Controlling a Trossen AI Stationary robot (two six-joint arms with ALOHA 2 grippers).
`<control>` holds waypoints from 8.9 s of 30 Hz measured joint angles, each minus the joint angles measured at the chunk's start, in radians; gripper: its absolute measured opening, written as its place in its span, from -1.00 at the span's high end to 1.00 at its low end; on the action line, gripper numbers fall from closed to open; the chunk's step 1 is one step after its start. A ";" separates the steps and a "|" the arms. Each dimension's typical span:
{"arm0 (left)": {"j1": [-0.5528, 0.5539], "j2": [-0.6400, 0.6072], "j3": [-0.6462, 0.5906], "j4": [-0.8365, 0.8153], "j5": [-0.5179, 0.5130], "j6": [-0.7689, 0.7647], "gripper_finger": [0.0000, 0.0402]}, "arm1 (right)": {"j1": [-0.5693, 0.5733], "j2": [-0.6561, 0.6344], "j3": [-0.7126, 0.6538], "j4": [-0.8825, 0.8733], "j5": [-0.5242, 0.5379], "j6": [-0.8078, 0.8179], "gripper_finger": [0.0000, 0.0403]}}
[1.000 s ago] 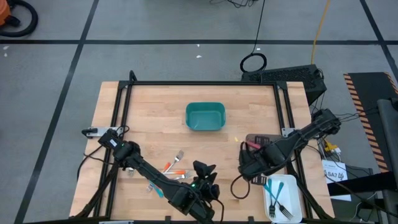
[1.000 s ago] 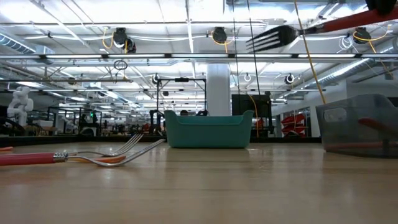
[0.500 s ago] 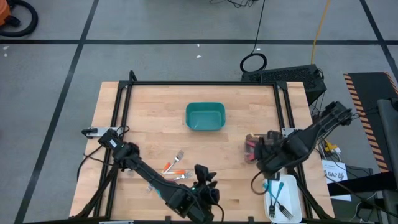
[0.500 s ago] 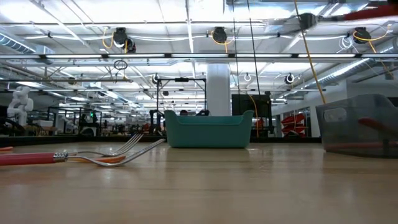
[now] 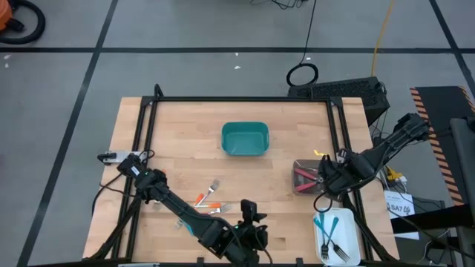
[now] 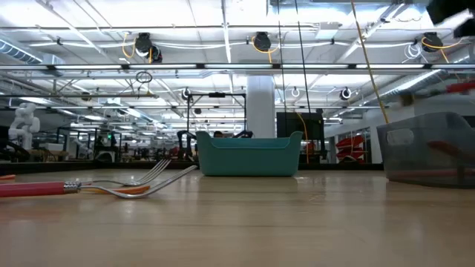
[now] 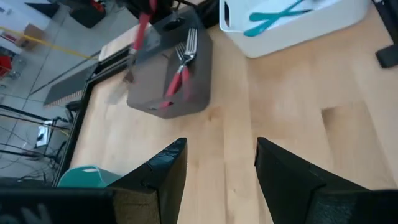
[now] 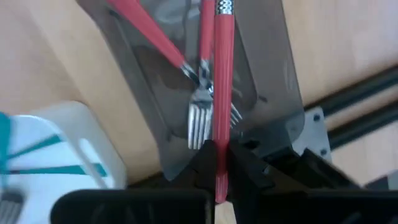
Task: Sort silverware by color (type)
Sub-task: Put the pink fork into the black bin
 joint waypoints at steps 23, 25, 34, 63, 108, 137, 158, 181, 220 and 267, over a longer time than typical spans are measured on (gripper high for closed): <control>0.010 0.000 0.000 0.003 0.043 -0.017 0.07 | 0.053 0.000 -0.138 -0.001 -0.109 -0.052 0.92; 0.010 0.000 0.000 0.003 0.043 -0.022 0.07 | 0.067 0.000 -0.138 -0.001 -0.108 -0.049 0.92; 0.016 0.000 0.000 0.003 0.045 -0.034 0.07 | 0.095 0.000 -0.138 0.051 0.029 -0.020 0.72; -0.041 0.000 0.000 -0.439 0.147 -0.439 0.08 | 0.397 0.124 -0.097 0.942 0.726 -0.304 0.25; -0.147 -0.603 -1.216 0.326 0.225 -0.826 0.43 | 0.401 0.309 -0.071 1.086 0.637 -0.503 0.25; -0.184 -0.404 -1.233 0.352 0.239 -0.969 0.04 | 0.391 0.309 -0.071 1.089 0.652 -0.516 0.25; -0.123 -0.393 -1.215 0.427 0.182 -0.758 0.77 | 0.391 0.309 -0.070 1.088 0.651 -0.517 0.25; -0.048 -0.394 -0.809 0.391 -0.155 -0.269 0.78 | 0.378 0.309 -0.071 1.092 0.695 -0.503 0.25; 0.065 -0.299 -0.808 1.389 -0.106 0.112 0.78 | 0.320 0.317 -0.140 1.539 0.963 -0.647 0.25; 0.076 -0.185 -0.808 1.857 0.316 0.336 0.81 | 0.272 0.343 -0.140 1.886 0.748 -0.826 0.38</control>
